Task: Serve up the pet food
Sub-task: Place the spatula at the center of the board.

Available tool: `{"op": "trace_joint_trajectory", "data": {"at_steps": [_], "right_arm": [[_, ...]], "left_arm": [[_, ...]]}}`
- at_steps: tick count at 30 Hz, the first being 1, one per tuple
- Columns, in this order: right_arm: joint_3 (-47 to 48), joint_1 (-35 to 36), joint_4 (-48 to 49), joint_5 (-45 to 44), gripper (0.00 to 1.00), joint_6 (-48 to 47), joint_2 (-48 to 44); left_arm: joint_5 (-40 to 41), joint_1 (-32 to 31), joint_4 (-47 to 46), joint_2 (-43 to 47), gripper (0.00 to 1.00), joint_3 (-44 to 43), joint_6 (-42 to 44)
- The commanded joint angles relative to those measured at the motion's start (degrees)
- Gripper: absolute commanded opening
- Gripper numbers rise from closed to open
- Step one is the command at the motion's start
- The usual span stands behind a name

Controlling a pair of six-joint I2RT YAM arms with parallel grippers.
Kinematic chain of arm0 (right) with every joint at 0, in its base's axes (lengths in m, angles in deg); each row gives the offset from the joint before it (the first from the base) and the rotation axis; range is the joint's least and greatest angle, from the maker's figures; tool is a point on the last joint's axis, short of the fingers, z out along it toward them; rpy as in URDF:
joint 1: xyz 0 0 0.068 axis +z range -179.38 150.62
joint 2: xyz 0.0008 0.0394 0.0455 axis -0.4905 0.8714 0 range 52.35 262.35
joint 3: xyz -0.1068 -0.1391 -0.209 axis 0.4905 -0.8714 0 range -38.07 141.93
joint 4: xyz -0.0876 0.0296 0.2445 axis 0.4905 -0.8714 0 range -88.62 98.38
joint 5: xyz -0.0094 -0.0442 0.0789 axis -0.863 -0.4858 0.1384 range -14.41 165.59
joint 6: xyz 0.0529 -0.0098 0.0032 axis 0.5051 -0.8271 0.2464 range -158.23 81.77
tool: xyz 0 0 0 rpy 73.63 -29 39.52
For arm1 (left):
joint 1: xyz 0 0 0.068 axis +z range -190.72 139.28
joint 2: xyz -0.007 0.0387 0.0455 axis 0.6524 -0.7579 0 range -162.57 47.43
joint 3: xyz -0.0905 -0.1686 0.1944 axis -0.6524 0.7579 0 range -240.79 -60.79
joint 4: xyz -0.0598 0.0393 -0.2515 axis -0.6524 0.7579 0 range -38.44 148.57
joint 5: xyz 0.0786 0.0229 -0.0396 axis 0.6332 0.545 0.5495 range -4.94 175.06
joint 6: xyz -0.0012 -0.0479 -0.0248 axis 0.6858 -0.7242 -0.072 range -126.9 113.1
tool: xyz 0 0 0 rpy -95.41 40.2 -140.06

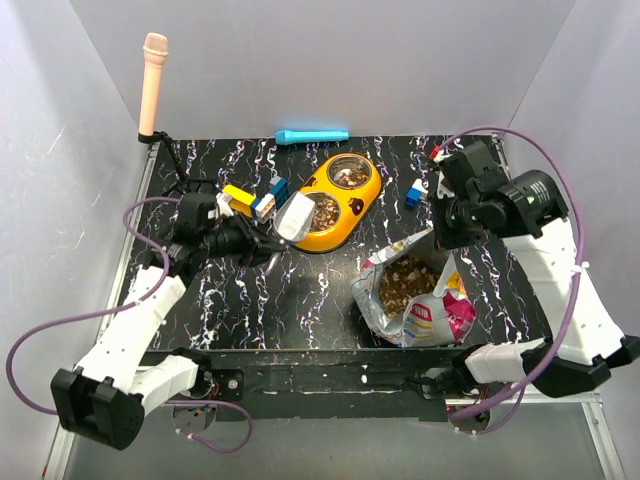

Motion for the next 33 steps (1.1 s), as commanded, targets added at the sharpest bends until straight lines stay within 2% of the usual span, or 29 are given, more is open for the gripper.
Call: {"op": "trace_joint_trajectory", "data": {"at_steps": [1, 3, 5, 8, 13, 19, 22, 24, 30, 33], "right_arm": [[10.3, -4.0, 9.4, 0.4, 0.01, 0.3, -0.2], [11.3, -5.3, 8.7, 1.5, 0.01, 0.9, 0.7], [11.8, -6.0, 7.9, 2.2, 0.01, 1.4, 1.2], [12.1, -6.6, 7.4, 3.3, 0.01, 1.8, 1.4], [12.4, -6.8, 6.8, 3.6, 0.01, 2.1, 1.4], [11.3, -6.8, 6.7, 4.9, 0.01, 2.9, 0.3], [10.3, -6.8, 7.2, 5.5, 0.01, 3.0, -0.2], [10.1, -6.8, 7.2, 5.7, 0.01, 3.2, -0.2], [9.6, -6.8, 8.3, 7.0, 0.01, 2.6, -0.2], [9.0, -6.8, 9.2, 7.6, 0.01, 2.4, -0.3]], "left_arm": [[2.9, 0.1, 8.8, 6.7, 0.0, 4.1, -1.0], [6.5, 0.1, 15.0, 7.5, 0.0, 6.8, -2.3], [9.2, 0.1, 16.3, 9.6, 0.0, 10.5, -4.4], [13.6, 0.1, 16.0, 11.7, 0.0, 13.2, -6.2], [16.0, 0.4, 11.7, 10.7, 0.0, 16.9, -6.3], [15.4, 0.4, 7.6, 11.7, 0.0, 22.3, -8.1], [15.8, 0.4, 8.6, 11.2, 0.0, 23.5, -8.9], [15.9, 0.4, 7.9, 11.1, 0.03, 23.6, -8.1], [15.4, 0.7, 5.0, 6.9, 0.24, 25.9, -8.4], [15.2, 0.7, 3.5, 5.0, 0.27, 26.8, -6.8]]}}
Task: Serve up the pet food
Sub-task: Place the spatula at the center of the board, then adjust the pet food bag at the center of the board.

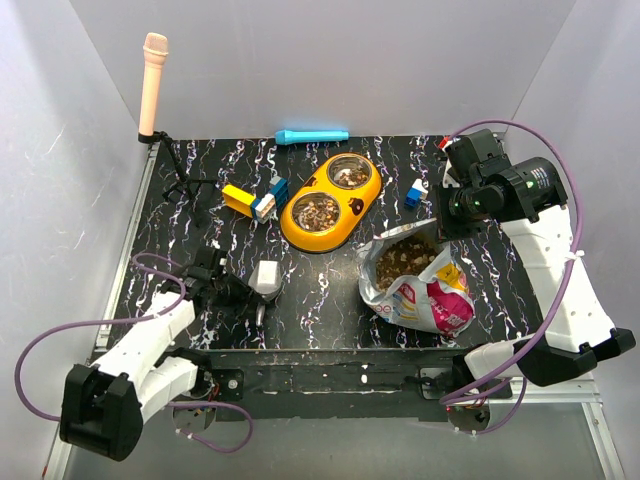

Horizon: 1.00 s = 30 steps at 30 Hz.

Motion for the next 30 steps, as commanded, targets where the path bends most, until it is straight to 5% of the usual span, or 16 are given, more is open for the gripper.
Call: {"op": "trace_joint_trajectory", "data": {"at_steps": [1, 6, 11, 21, 26, 30], "right_arm": [[4.5, -0.1, 10.8, 4.2, 0.01, 1.3, -5.1], [4.1, -0.2, 11.0, 5.2, 0.01, 1.3, -4.9], [3.4, -0.1, 11.2, 5.5, 0.01, 0.5, -4.9], [1.1, -0.1, 12.3, 14.1, 0.01, -1.0, -4.5], [0.9, 0.0, 12.4, 15.3, 0.01, -1.3, -4.3], [1.6, 0.0, 12.2, 15.5, 0.01, -1.2, -4.5]], "left_arm": [[0.4, 0.3, -2.1, -2.3, 0.29, 1.5, 1.5], [0.8, 0.3, 0.3, -3.4, 0.49, 0.7, 2.0], [2.9, 0.3, 8.5, -1.2, 0.85, -4.7, 4.0], [-5.5, -2.6, 14.8, -14.1, 0.93, -35.6, 16.9], [-8.8, -15.7, 3.3, -21.4, 0.97, -44.6, 16.4], [-10.4, -25.6, 0.6, -30.2, 0.96, -51.0, 24.4]]}}
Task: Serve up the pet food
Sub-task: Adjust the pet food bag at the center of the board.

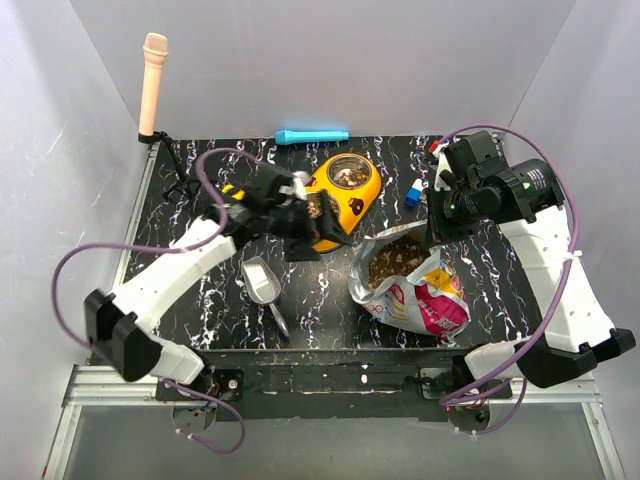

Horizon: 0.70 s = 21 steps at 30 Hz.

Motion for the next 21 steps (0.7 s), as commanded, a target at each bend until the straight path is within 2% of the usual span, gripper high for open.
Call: {"op": "trace_joint_trajectory", "data": {"at_steps": [1, 4, 10, 16, 18, 19, 21], "right_arm": [[3.5, 0.0, 10.2, 6.8, 0.01, 1.2, -4.3], [2.8, 0.1, 9.9, 6.9, 0.01, 1.3, -5.1], [2.2, 0.1, 9.4, 6.8, 0.01, 2.0, -6.6], [1.4, 0.1, 9.2, 7.7, 0.01, 2.6, -7.4], [1.6, 0.1, 9.4, 8.2, 0.01, 2.9, -7.5], [1.6, 0.1, 9.4, 8.9, 0.01, 2.8, -7.4], [1.8, 0.1, 8.8, 11.1, 0.01, 2.4, -7.0]], "left_arm": [[-3.9, -9.0, -3.6, -8.4, 0.95, -6.9, 9.5], [-0.5, -12.2, -3.4, -11.5, 0.94, -9.6, 12.9], [5.1, -13.7, 1.2, -18.0, 0.85, -15.0, 20.3], [1.8, -15.9, 0.6, -25.2, 0.65, -20.3, 19.5], [3.3, -16.8, 1.9, -26.8, 0.49, -21.8, 19.5], [5.3, -16.8, 3.3, -27.4, 0.34, -22.4, 19.1], [10.0, -16.7, 7.8, -27.8, 0.12, -24.5, 17.9]]}}
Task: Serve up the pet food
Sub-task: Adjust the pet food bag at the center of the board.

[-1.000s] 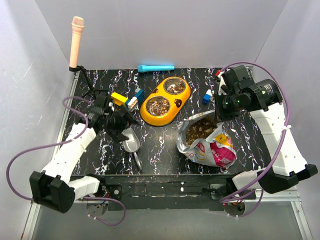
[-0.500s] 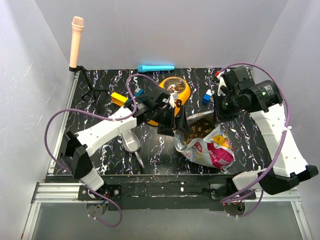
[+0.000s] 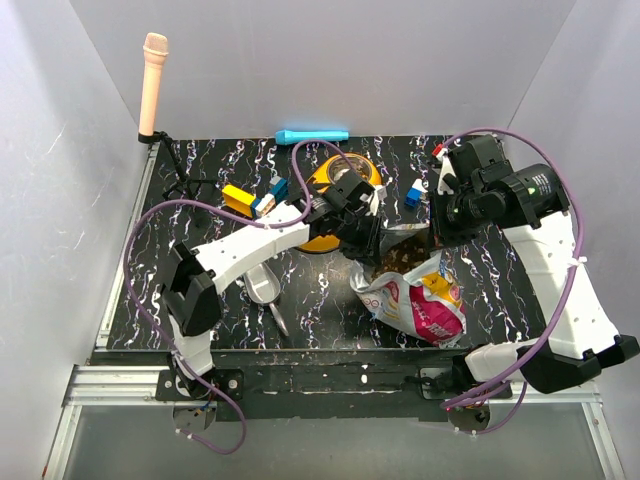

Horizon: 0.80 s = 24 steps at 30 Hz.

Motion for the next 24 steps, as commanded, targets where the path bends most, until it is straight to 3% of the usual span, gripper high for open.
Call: {"op": "trace_joint_trajectory", "data": {"at_steps": [1, 6, 9, 12, 14, 16, 20, 24], "right_arm": [[3.0, 0.5, 8.5, 11.5, 0.01, 1.5, -4.8], [1.6, 7.2, 8.4, 14.1, 0.01, -0.1, -4.3], [2.9, 17.1, 7.7, 9.1, 0.01, 0.6, -3.0], [5.2, 22.3, 5.1, 0.8, 0.03, 3.5, -0.3], [5.8, 23.4, 4.0, -5.2, 0.14, 6.3, 0.6], [5.9, 23.8, 3.9, -5.5, 0.3, 7.6, 1.3], [8.3, 25.5, 1.1, -3.9, 0.56, 11.5, 3.5], [7.3, 28.9, -2.0, -4.8, 0.67, 17.0, 3.9]], "left_arm": [[8.6, -0.3, 8.7, -1.3, 0.02, -5.6, -0.7], [12.5, 0.0, 16.4, 0.7, 0.0, -16.0, -3.3], [15.8, 0.2, 22.9, 2.3, 0.0, -22.3, -7.6], [19.1, 1.2, 30.2, 3.8, 0.0, -26.3, -14.1], [17.8, 1.9, 29.4, 6.4, 0.0, -23.2, -18.6], [14.9, 2.0, 24.8, 8.9, 0.0, -19.0, -21.9], [13.9, 3.9, 24.5, 8.6, 0.0, -21.8, -26.2], [12.8, 4.7, 20.9, 10.6, 0.0, -19.8, -33.0]]}}
